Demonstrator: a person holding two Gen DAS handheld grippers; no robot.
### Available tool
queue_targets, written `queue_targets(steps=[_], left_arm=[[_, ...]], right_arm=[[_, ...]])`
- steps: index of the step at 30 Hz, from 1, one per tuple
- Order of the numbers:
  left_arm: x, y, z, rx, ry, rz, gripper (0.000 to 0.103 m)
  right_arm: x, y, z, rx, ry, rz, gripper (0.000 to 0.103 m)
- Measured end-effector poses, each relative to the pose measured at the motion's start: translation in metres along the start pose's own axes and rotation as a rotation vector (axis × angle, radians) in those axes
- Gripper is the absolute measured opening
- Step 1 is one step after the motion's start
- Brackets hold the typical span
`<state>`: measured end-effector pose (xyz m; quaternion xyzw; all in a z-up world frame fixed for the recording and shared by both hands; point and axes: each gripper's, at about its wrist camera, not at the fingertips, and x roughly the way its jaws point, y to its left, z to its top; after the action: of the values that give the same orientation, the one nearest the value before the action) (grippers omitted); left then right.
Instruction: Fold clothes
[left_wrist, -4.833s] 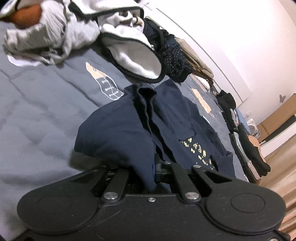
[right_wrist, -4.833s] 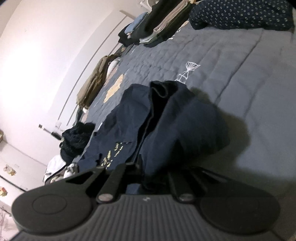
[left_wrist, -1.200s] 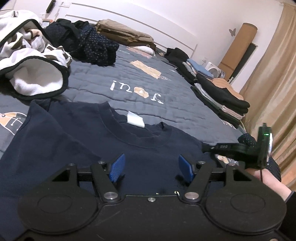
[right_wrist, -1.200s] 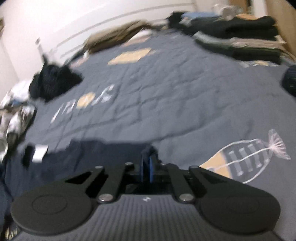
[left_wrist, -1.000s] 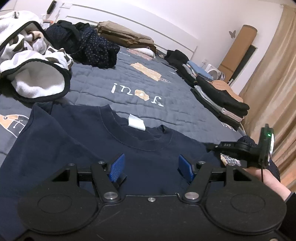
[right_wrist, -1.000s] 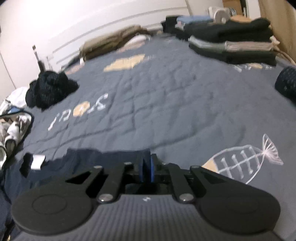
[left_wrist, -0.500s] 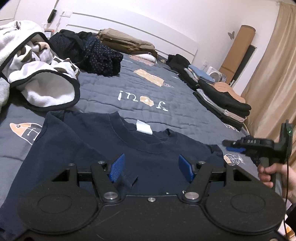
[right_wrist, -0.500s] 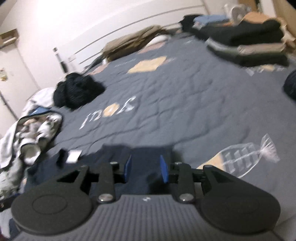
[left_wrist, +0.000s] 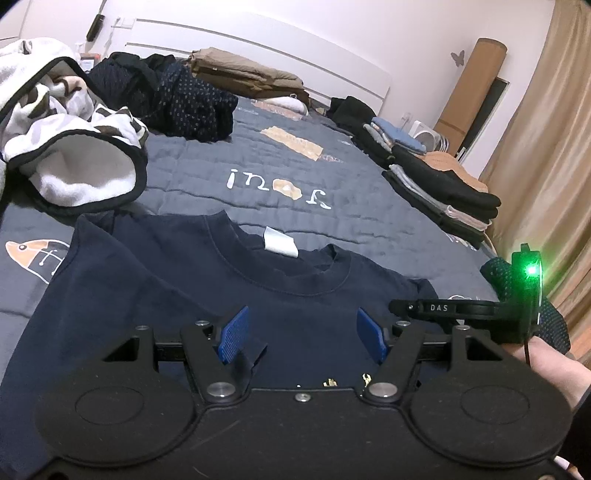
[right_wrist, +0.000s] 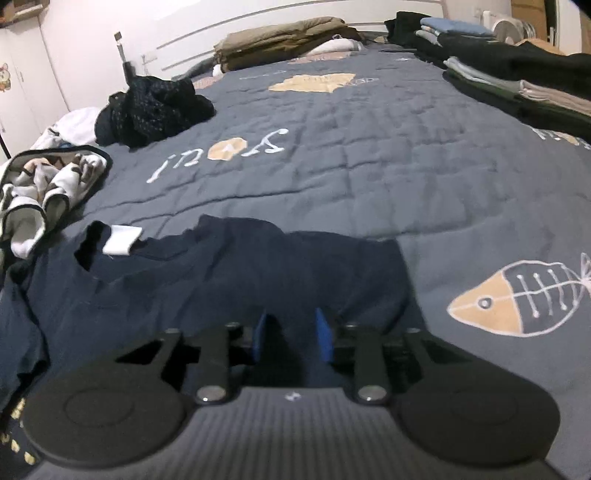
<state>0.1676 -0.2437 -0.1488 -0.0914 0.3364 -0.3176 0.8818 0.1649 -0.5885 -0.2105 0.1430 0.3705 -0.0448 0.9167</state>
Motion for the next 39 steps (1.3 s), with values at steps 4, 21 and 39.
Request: queue_targets(steps=[4,21,39], left_arm=[[0.001,0.002,0.001,-0.007,0.004,-0.001,0.064],[-0.001,0.001,0.002,-0.014,-0.003,-0.001,0.064],[-0.062,0.013,-0.015,0.021,-0.023,0.029,0.065]], right_arm=[[-0.010,0.008,0.009,0.001,-0.006,0.090,0.025],[-0.018,0.064,-0.018,-0.210,0.054,0.220,0.005],[-0.158,0.036,-0.024,-0.139,-0.148,0.120,0.038]])
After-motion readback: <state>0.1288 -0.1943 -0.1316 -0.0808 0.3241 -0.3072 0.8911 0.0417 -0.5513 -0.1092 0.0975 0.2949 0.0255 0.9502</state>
